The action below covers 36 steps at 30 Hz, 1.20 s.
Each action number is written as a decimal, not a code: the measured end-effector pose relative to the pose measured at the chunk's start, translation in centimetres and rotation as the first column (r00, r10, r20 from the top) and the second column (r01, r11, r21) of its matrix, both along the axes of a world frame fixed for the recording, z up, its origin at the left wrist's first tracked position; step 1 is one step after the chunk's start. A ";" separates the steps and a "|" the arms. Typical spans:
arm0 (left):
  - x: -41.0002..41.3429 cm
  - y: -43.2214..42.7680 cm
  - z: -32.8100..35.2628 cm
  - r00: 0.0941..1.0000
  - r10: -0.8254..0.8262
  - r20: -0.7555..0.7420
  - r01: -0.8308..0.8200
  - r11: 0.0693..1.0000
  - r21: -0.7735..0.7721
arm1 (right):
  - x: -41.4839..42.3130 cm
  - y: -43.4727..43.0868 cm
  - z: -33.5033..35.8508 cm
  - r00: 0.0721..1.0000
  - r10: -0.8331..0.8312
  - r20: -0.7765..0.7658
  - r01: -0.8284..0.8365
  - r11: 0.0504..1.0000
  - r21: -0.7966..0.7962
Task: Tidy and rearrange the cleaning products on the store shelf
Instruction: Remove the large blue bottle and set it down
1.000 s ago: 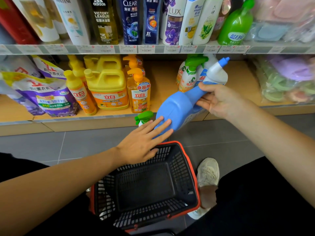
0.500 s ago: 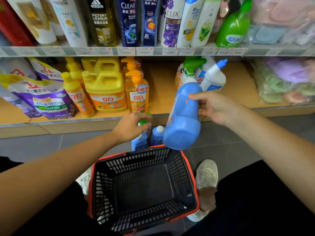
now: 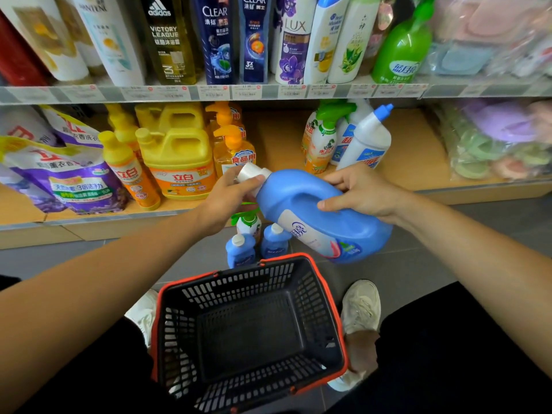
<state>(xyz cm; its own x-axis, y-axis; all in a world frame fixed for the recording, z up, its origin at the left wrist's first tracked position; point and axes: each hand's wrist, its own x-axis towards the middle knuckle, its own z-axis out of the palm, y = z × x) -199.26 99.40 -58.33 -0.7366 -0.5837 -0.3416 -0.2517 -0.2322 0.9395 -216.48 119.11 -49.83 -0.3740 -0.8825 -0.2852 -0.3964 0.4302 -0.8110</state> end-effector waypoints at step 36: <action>-10.9 -3.5 3.2 0.998 0.031 0.061 0.045 0.380 -0.924 | -11.1 -9.6 -10.2 0.948 -0.185 -0.261 0.175 0.983 -0.061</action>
<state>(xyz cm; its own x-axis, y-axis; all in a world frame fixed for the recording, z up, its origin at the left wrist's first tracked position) -210.14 95.89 -55.13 -0.7435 -0.5602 0.3652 -0.3103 0.7728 0.5536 -227.54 109.47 -60.06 -0.5850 -0.8015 -0.1235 -0.5172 0.4861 -0.7044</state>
